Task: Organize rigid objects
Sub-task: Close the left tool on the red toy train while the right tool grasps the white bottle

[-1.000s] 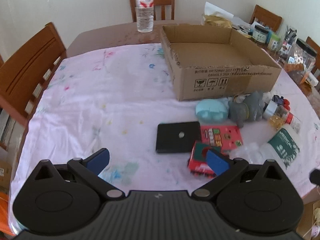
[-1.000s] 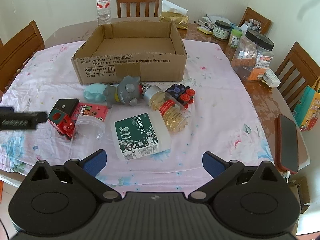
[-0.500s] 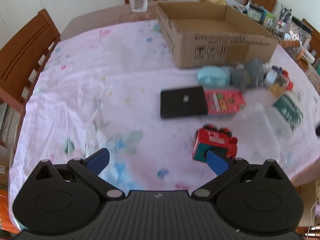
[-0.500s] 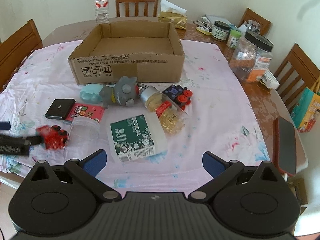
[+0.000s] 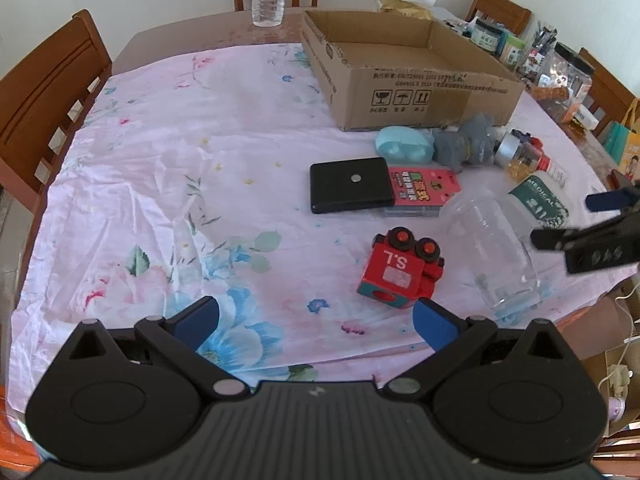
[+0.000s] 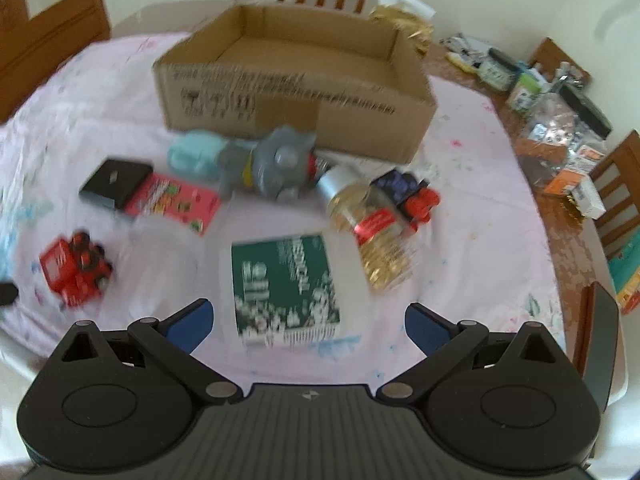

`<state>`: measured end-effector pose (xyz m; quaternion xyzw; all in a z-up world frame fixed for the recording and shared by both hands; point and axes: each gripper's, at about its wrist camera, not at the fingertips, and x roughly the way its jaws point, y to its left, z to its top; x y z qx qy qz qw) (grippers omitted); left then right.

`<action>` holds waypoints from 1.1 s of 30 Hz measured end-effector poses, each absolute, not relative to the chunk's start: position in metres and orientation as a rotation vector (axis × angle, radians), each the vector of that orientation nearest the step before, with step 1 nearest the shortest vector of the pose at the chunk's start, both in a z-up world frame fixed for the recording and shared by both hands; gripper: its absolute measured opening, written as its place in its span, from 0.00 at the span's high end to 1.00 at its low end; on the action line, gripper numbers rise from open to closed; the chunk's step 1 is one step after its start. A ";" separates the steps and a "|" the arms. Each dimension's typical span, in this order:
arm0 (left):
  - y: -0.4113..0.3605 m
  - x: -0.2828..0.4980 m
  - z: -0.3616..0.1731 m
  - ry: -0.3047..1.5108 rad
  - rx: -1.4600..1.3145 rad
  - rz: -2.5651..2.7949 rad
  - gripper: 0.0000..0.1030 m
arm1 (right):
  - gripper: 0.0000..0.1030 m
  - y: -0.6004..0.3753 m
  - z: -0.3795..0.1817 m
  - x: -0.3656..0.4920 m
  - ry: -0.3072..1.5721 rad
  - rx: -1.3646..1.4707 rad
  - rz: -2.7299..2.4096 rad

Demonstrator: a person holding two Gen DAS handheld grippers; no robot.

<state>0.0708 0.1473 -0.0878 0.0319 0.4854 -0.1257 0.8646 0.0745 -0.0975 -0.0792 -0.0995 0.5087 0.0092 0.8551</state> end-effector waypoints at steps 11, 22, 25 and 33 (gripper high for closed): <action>0.122 0.076 -0.103 1.001 0.104 -0.345 0.01 | 0.00 -0.123 -0.114 0.081 1.104 -0.184 0.224; 0.090 0.091 -0.121 1.000 0.242 -0.402 0.01 | 0.00 -0.133 -0.114 0.072 1.024 -0.228 0.336; 0.091 0.093 -0.124 1.000 0.244 -0.426 0.03 | 0.00 -0.136 -0.115 0.068 0.999 -0.228 0.348; 0.094 0.094 -0.122 0.985 0.238 -0.470 0.31 | 0.00 -0.137 -0.116 0.065 0.975 -0.223 0.348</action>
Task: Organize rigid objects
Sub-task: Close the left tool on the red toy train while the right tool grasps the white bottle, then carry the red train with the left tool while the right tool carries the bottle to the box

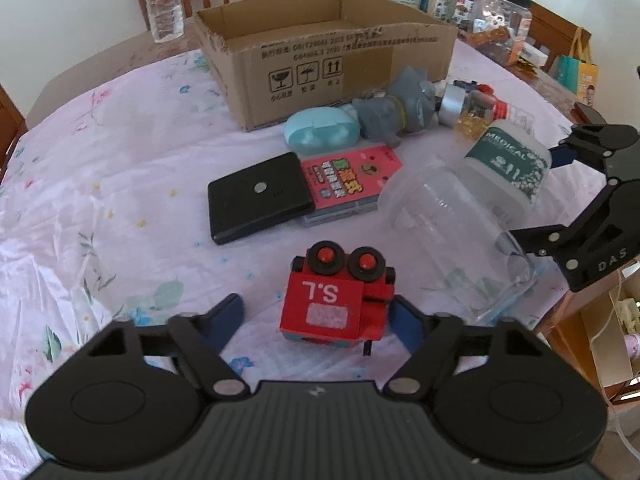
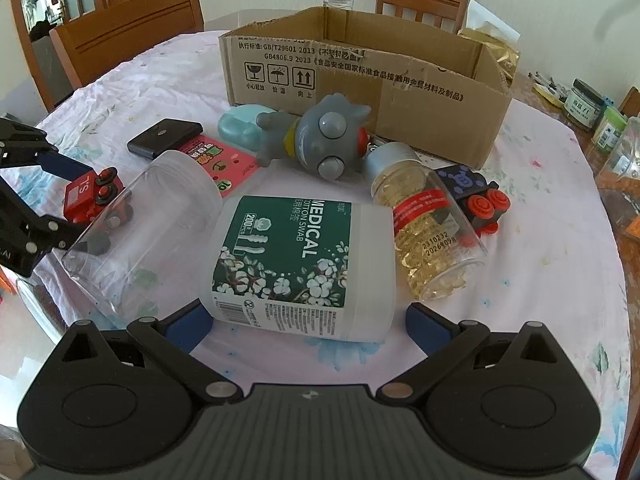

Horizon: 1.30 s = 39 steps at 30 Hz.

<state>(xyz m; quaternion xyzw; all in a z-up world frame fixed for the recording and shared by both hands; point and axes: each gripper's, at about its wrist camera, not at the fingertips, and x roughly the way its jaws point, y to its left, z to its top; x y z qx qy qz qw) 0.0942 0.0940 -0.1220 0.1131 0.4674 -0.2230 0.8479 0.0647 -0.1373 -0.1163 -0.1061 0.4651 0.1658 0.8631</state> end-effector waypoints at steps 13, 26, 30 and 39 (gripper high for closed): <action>0.101 0.093 -0.118 0.970 0.192 -0.409 0.50 | 0.00 -0.130 -0.114 0.073 1.045 -0.229 0.318; 0.114 0.096 -0.120 0.972 0.139 -0.342 0.50 | 0.08 -0.110 -0.095 0.086 1.066 -0.240 0.261; 0.114 0.096 -0.120 0.971 0.129 -0.338 0.50 | 0.16 -0.109 -0.094 0.089 1.089 -0.240 0.229; 0.113 0.096 -0.120 0.974 0.126 -0.329 0.49 | 0.15 -0.114 -0.092 0.085 1.109 -0.235 0.221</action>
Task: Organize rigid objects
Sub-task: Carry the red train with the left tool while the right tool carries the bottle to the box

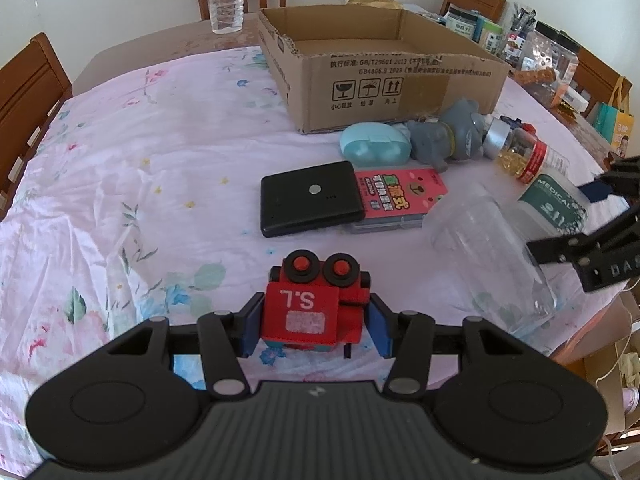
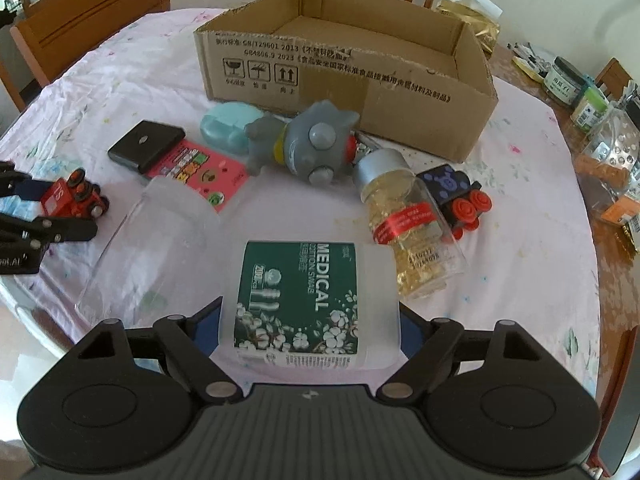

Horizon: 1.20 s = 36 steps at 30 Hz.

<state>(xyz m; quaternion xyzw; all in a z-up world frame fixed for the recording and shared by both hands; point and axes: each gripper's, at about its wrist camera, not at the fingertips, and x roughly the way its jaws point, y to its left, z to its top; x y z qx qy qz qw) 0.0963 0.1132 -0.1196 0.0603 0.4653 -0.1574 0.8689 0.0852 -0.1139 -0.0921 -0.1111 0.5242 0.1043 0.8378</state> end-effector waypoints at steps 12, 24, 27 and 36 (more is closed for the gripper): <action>0.113 0.099 -0.120 0.979 0.168 -0.376 0.49 | 0.15 -0.108 -0.095 0.099 1.132 -0.242 0.195; 0.114 0.107 -0.116 1.011 0.184 -0.421 0.51 | 0.16 -0.105 -0.095 0.102 1.159 -0.244 0.183; 0.117 0.111 -0.112 1.022 0.187 -0.433 0.51 | 0.16 -0.104 -0.091 0.103 1.158 -0.251 0.184; 0.129 0.124 -0.077 1.014 0.212 -0.525 0.51 | 0.16 -0.102 -0.052 0.106 1.126 -0.214 0.167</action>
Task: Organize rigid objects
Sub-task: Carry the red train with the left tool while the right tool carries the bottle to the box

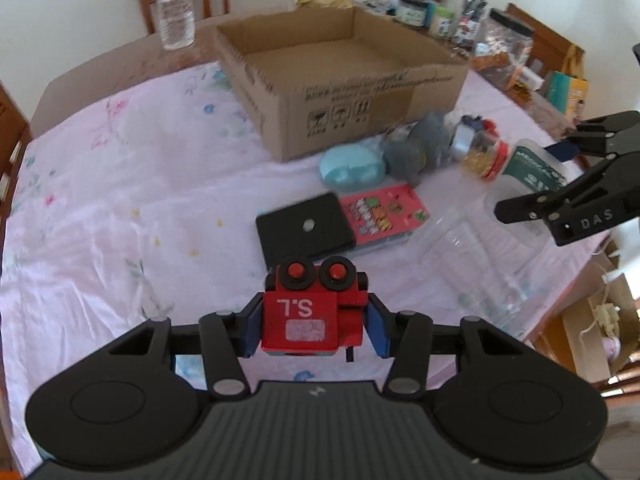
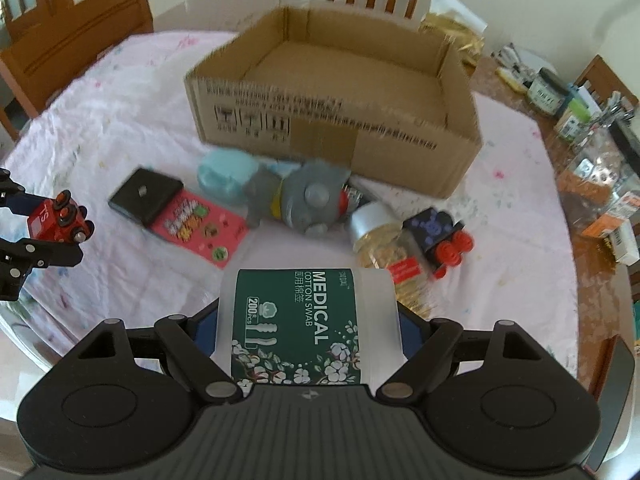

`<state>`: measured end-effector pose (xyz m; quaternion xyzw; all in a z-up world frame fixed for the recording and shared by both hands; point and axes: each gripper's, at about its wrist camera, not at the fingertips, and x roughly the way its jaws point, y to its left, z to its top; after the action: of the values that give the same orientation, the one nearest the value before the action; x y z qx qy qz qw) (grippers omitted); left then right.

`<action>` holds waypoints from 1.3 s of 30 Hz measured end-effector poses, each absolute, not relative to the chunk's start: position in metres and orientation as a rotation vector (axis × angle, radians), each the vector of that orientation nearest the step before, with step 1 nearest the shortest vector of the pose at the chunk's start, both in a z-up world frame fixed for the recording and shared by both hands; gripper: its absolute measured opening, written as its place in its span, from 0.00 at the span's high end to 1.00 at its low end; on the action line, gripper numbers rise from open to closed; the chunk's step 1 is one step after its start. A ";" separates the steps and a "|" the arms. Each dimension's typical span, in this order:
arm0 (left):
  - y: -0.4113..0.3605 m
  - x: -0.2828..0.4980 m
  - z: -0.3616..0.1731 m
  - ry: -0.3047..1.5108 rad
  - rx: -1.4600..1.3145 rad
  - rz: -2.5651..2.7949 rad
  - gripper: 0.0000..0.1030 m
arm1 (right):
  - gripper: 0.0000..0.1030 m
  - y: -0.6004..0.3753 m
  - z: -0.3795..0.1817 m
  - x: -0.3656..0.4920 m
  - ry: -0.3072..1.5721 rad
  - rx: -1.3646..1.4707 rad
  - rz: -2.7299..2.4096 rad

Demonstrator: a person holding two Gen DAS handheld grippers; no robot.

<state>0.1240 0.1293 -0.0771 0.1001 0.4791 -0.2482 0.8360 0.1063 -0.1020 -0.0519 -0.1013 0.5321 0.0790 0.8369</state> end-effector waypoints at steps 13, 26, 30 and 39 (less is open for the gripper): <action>0.082 0.187 -0.016 0.883 0.239 -0.541 0.51 | 0.16 -0.121 -0.002 0.153 0.997 -0.224 0.254; 0.033 0.297 -0.008 0.818 0.214 -0.409 0.51 | 0.16 -0.160 0.015 0.239 0.926 -0.228 0.326; 0.024 0.330 -0.017 0.830 0.213 -0.379 0.51 | 0.16 -0.165 0.014 0.258 0.916 -0.242 0.341; 0.010 0.388 -0.043 0.883 0.171 -0.292 0.48 | 0.16 -0.171 0.011 0.284 0.922 -0.248 0.359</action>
<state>0.3882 0.0095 -0.0429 0.0822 0.4252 -0.1408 0.8903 0.2842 -0.1713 0.0113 -0.1186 0.4411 0.1719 0.8728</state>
